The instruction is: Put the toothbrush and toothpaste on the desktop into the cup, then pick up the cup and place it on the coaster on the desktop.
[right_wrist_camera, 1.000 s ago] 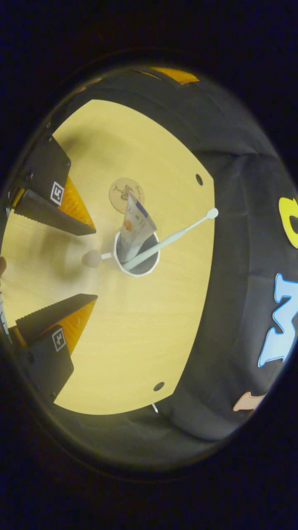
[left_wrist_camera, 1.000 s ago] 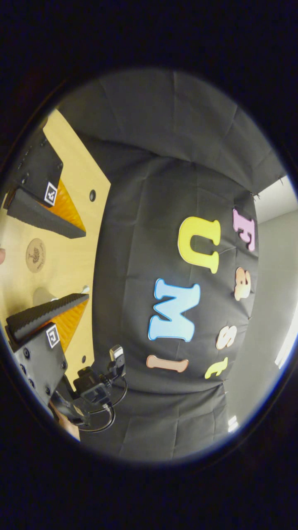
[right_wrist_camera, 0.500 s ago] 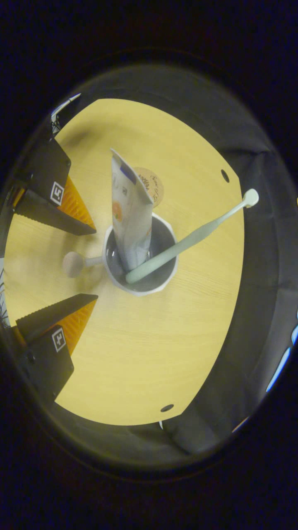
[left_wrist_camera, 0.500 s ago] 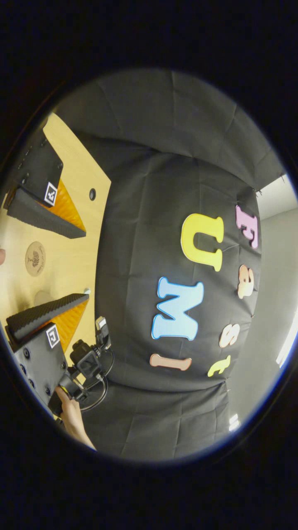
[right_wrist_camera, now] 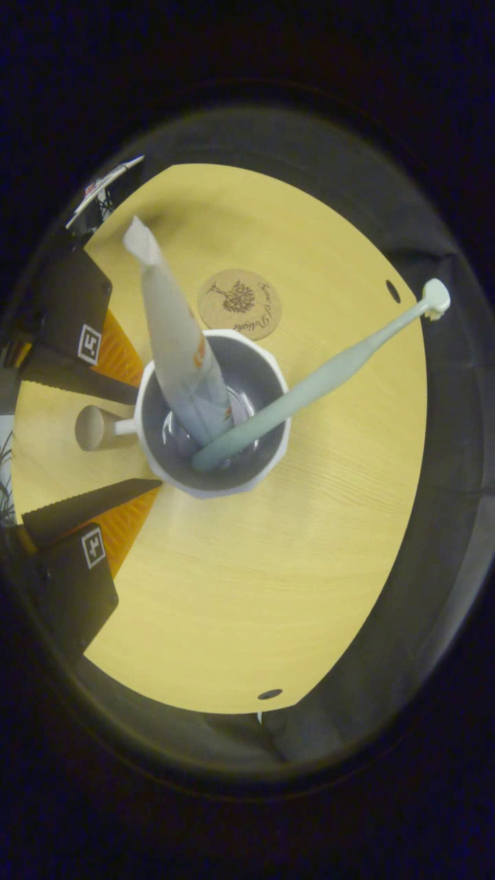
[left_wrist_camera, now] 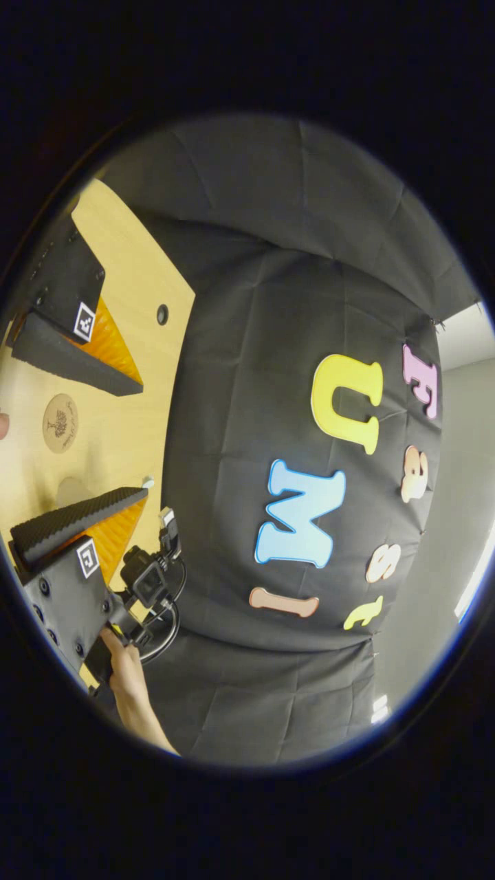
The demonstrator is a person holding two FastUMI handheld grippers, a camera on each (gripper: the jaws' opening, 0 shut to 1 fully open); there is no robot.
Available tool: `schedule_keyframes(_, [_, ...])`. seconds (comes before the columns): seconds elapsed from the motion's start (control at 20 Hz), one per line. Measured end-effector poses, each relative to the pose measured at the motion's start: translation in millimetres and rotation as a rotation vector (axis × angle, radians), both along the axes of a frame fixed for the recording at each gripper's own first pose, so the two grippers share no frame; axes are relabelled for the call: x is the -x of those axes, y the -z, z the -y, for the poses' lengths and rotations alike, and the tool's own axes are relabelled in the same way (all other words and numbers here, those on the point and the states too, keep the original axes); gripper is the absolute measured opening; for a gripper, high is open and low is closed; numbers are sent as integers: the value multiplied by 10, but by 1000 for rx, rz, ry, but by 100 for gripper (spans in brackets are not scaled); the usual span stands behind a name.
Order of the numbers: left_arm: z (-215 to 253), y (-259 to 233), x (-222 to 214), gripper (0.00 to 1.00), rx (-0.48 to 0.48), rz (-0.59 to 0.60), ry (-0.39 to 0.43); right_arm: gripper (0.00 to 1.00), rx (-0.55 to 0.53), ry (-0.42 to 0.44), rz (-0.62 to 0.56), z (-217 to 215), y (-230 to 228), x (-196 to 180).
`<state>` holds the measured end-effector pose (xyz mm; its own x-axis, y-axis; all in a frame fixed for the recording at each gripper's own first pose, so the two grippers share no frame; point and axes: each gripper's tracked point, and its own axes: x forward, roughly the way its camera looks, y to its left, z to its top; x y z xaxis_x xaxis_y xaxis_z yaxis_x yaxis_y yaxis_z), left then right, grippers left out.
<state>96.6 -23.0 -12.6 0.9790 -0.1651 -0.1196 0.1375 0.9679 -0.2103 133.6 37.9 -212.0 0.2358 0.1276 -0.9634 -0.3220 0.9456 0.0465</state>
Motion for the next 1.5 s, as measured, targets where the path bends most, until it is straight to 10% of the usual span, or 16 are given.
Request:
schedule_keyframes(0.1, [-6, 3, 0, 88, 6, -2, -6, 77, -4, -15, -38, -36, 48, -6])
schedule_keyframes(0.15, [-36, 4, -8, 88, 6, -2, -12, 60, -12, -5, -57, -62, 52, 11])
schedule_keyframes(0.3, [-85, 6, -8, 88, 4, -3, -27, 51, -13, -8, -87, -74, 126, 7])
schedule_keyframes(0.35, [-102, 22, -2, 88, 5, -6, -31, 29, -17, -7, -87, -91, 54, -3])
schedule_keyframes(1.5, [-744, 304, 427, 89, 36, -68, -196, 30, -100, -98, -6, -147, 168, -74])
